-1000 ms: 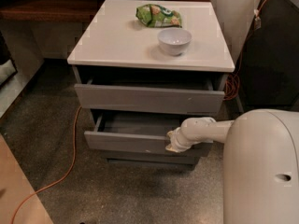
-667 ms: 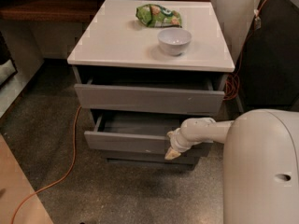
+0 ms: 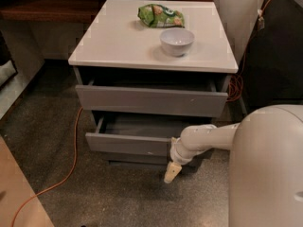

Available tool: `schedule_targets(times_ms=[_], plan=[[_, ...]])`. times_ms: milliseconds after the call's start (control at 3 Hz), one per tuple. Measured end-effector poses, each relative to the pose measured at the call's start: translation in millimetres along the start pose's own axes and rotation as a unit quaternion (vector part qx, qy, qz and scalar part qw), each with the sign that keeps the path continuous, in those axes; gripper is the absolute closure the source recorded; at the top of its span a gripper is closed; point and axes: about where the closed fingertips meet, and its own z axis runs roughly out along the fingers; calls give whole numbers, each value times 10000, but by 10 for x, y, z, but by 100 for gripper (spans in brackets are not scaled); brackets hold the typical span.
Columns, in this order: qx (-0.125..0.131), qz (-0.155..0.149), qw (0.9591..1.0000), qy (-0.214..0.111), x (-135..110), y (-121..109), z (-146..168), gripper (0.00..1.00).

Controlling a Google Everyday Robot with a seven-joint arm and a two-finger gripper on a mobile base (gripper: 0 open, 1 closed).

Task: Open middle drawer

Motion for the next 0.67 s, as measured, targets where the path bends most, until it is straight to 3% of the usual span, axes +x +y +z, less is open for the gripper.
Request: schedule_targets(times_ms=[333,667], plan=[[-6,3,10000,-42,-110,52,-195,0],[18,105,9990,-443,-168,-68,-292,0]])
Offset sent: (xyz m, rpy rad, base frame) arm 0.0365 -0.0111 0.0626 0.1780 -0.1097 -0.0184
